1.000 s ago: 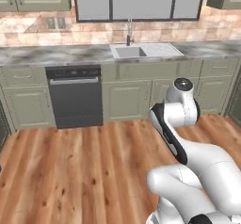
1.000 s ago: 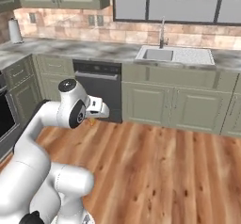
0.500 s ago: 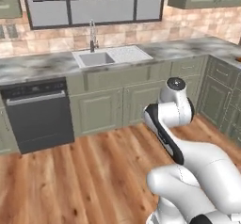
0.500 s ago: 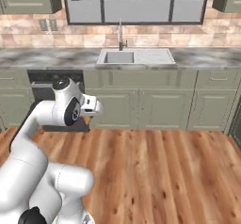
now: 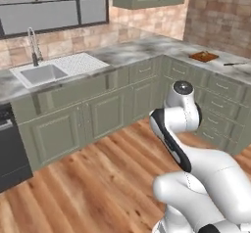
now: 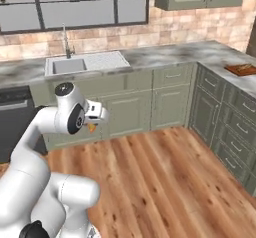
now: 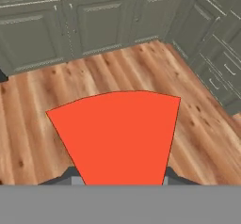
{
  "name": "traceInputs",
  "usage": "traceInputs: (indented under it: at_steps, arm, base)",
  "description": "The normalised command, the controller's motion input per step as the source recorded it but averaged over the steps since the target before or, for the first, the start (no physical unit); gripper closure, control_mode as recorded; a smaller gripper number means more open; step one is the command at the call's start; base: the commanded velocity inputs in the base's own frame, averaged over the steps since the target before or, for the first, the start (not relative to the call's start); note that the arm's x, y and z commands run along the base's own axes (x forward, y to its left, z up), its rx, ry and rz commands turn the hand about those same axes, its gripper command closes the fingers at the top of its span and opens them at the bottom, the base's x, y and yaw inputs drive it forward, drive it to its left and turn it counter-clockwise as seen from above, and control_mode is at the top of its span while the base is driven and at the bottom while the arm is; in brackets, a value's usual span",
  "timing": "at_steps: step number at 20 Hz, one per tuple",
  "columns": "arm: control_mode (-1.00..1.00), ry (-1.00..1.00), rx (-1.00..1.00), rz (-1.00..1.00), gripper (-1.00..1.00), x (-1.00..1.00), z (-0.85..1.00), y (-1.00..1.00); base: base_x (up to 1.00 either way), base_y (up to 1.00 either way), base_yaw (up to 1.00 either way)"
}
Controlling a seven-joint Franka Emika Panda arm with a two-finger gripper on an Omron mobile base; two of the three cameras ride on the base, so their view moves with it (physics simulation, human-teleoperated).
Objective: Retrieve the sausage and cheese from the fridge and place them on the cutting board on the counter.
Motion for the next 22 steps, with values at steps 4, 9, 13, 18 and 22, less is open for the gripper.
traceInputs:
  at_steps: [4,9,13,18,22]
  arm:
    - [1.00,0.00,0.00,0.00,1.00,0.00,0.00,0.00]
    - [1.00,0.00,0.00,0.00,1.00,0.00,0.00,0.00]
    - [1.00,0.00,0.00,0.00,1.00,0.00,0.00,0.00]
    - [1.00,0.00,0.00,0.00,1.00,0.00,0.00,0.00]
    - [1.00,0.00,0.00,0.00,1.00,0.00,0.00,0.00]
  base:
    - [0.67,0.11,-0.38]
    - [0.76,0.13,-0.29]
    - [0.79,0.18,-0.27]
    - [0.83,0.20,-0.22]
    - [0.80,0.23,-0.26]
